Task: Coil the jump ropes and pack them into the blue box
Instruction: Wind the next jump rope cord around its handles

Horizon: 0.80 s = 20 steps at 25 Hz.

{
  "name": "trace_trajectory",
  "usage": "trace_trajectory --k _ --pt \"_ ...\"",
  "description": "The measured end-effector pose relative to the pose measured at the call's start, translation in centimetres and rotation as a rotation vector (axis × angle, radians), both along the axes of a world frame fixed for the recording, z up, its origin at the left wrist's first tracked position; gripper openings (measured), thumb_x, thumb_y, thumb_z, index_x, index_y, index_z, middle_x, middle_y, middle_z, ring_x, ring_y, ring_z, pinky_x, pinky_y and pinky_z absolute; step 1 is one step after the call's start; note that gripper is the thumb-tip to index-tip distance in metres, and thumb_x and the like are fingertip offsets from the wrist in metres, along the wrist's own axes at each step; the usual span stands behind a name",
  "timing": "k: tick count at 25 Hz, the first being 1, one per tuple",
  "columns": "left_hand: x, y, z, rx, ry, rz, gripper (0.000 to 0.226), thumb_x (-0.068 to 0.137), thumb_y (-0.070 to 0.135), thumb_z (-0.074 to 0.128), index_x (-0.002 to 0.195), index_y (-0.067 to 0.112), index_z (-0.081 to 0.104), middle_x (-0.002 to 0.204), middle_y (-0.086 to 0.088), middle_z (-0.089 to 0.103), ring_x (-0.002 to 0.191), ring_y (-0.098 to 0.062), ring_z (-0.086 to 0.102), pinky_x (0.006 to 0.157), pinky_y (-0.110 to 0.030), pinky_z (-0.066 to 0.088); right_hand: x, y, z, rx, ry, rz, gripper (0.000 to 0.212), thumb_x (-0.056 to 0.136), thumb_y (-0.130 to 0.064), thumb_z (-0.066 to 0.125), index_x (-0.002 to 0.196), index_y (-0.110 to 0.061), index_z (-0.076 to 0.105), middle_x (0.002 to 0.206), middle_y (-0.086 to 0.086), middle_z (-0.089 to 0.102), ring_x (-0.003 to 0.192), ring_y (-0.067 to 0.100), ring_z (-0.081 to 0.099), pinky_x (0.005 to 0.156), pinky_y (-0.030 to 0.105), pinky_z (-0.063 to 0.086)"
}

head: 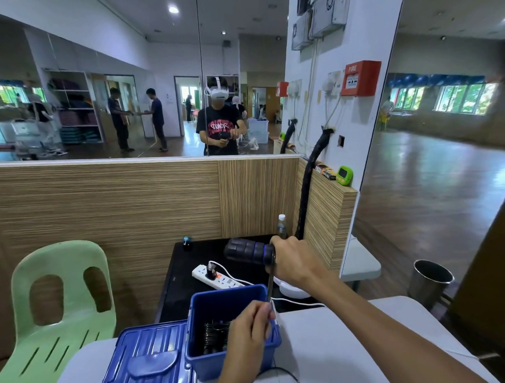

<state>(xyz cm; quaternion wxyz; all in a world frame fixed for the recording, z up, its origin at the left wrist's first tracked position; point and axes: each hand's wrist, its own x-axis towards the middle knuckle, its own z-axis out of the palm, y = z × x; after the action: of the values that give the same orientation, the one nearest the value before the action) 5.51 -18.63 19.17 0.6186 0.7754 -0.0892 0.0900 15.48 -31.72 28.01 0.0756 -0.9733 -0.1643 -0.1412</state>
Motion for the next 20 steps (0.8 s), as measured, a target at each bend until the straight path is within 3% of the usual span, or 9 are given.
trace_trajectory --k 2,4,6,8,12,14,16,20 --pt "1.3 1.5 -1.1 0.139 0.001 -0.029 0.028 0.101 0.018 0.045 0.075 0.017 0.054 0.055 0.01 0.047 0.054 -0.003 0.038 0.055 -0.019 0.031 -0.8 0.4 -0.6 0.026 0.032 0.059 0.023 0.082 -0.025 0.064 0.1 -0.016 0.053 0.091 0.008 0.064 0.081 0.031 0.062 0.074 0.041 0.053" --pt "2.8 2.6 -1.7 0.124 0.119 -0.081 0.027 0.099 0.023 0.045 0.075 0.017 0.058 0.061 0.011 0.049 0.062 -0.007 0.04 0.065 -0.026 0.035 -1.6 0.9 -1.1 0.036 0.052 0.137 0.022 0.081 -0.024 0.066 0.095 -0.022 0.049 0.085 0.0 0.058 0.076 0.023 0.053 0.078 0.035 0.051" --pt "4.3 3.4 -1.8 0.139 0.134 -0.116 0.029 0.096 0.036 0.048 0.085 0.017 0.066 0.071 0.016 0.055 0.071 -0.003 0.048 0.081 -0.024 0.042 -2.1 0.9 -1.1 0.045 0.084 0.218 0.025 0.081 -0.023 0.07 0.098 -0.022 0.052 0.082 -0.004 0.053 0.075 0.018 0.05 0.081 0.03 0.049" --pt "5.5 4.0 -1.9 0.255 0.071 -0.154 0.022 0.089 0.052 0.053 0.092 0.033 0.063 0.081 0.017 0.058 0.079 -0.002 0.052 0.091 -0.028 0.046 -2.3 0.2 -0.8 0.032 0.148 0.284 0.028 0.081 -0.022 0.073 0.104 -0.019 0.057 0.083 -0.003 0.056 0.076 0.017 0.053 0.075 0.026 0.046" --pt "7.0 5.7 -0.2 0.578 -0.126 -0.258 0.023 0.094 0.029 0.047 0.112 0.023 0.059 0.1 0.011 0.06 0.089 0.005 0.053 0.085 -0.006 0.04 -3.0 -1.1 -1.2 -0.032 0.239 0.383 0.029 0.078 -0.019 0.073 0.103 -0.02 0.057 0.088 0.001 0.065 0.08 0.02 0.06 0.074 0.03 0.05" --pt "8.5 6.4 0.6 0.817 -0.272 -0.37 0.026 0.085 0.033 0.037 0.104 0.028 0.054 0.098 0.003 0.063 0.091 -0.01 0.058 0.088 -0.023 0.047 -3.3 -1.5 -1.4 -0.057 0.24 0.396 0.028 0.078 -0.02 0.072 0.102 -0.02 0.056 0.088 0.001 0.066 0.08 0.022 0.06 0.075 0.033 0.05" --pt "9.8 7.0 1.7 1.149 -0.442 -0.421 0.021 0.085 0.036 0.032 0.099 0.028 0.046 0.092 0.002 0.06 0.086 -0.015 0.057 0.079 -0.036 0.051 -3.8 -1.8 -1.2 -0.066 0.217 0.413 0.028 0.08 -0.02 0.072 0.102 -0.019 0.055 0.09 0.002 0.066 0.079 0.022 0.06 0.073 0.032 0.047" --pt "11.7 7.5 3.8 1.283 -0.684 -0.322 0.01 0.093 0.025 0.05 0.101 0.02 0.046 0.084 0.0 0.061 0.077 -0.02 0.06 0.058 -0.036 0.051 -5.8 -0.4 -1.6 -0.174 0.142 0.513 0.032 0.083 -0.027 0.07 0.107 -0.013 0.053 0.099 0.009 0.065 0.084 0.03 0.06 0.07 0.037 0.046"
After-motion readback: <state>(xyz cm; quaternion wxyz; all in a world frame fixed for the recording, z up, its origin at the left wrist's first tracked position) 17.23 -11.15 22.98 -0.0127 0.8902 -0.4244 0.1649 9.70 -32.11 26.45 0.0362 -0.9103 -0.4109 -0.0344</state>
